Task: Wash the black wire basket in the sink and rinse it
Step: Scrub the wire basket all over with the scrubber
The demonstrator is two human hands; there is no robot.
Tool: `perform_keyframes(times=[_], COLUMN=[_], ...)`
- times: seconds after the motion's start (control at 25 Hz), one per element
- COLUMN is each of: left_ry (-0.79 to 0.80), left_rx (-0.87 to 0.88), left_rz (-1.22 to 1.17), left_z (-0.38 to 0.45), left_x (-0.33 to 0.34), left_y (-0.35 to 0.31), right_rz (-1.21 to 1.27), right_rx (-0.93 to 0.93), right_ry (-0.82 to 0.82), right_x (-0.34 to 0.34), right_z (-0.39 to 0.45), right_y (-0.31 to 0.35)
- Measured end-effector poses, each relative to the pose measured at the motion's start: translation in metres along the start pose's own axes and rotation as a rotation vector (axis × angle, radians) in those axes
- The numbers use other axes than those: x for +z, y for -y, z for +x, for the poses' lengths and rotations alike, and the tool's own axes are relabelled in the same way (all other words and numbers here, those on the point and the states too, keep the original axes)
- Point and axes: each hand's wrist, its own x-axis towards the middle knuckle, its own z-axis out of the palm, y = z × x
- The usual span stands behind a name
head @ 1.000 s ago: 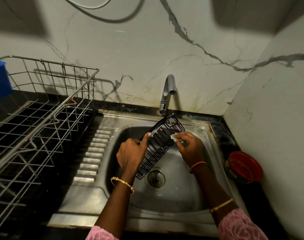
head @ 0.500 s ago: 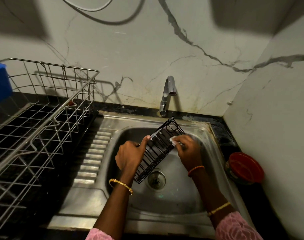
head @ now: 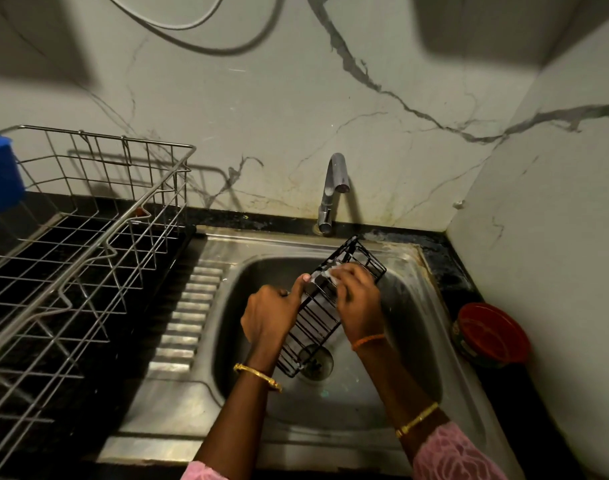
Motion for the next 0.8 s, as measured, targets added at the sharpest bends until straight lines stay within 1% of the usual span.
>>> perform_keyframes(times=[0.08, 0.16, 0.28, 0.36, 0.44, 0.52, 0.56, 0.68, 0.8], left_ry=[0.036, 0.07, 0.097, 0.047, -0.046, -0.121, -0.132, -0.109, -0.093], left_rx=[-0.01, -0.017, -0.01, 0.073, 0.166, 0.182, 0.171, 0.095, 0.033], left_rz=[-0.032, -0.039, -0.096, -0.078, 0.001, 0.07, 0.072, -0.051, -0.162], left_z=[0.004, 0.005, 0.007, 0.008, 0.009, 0.008, 0.007, -0.002, -0.009], left_x=[0.0, 0.002, 0.003, 0.0, 0.001, 0.006, 0.011, 0.015, 0.016], left_y=[0.006, 0.01, 0.018, 0.02, 0.016, 0.004, -0.004, -0.025, -0.025], right_rz=[-0.009, -0.012, -0.036, -0.032, -0.042, -0.072, -0.078, -0.071, -0.064], right_rx=[0.051, 0.127, 0.125, 0.12, 0.12, 0.092, 0.05, -0.114, -0.129], right_ry=[0.029, 0.1, 0.177, 0.19, 0.193, 0.189, 0.179, 0.142, 0.095], right_x=[-0.011, -0.021, -0.025, -0.026, -0.029, -0.03, -0.031, -0.033, -0.034], right_z=[-0.019, -0.025, -0.015, -0.001, 0.01, 0.016, 0.015, -0.001, -0.006], right_y=[-0.013, -0.022, -0.018, -0.009, 0.003, 0.011, 0.012, 0.009, 0.015])
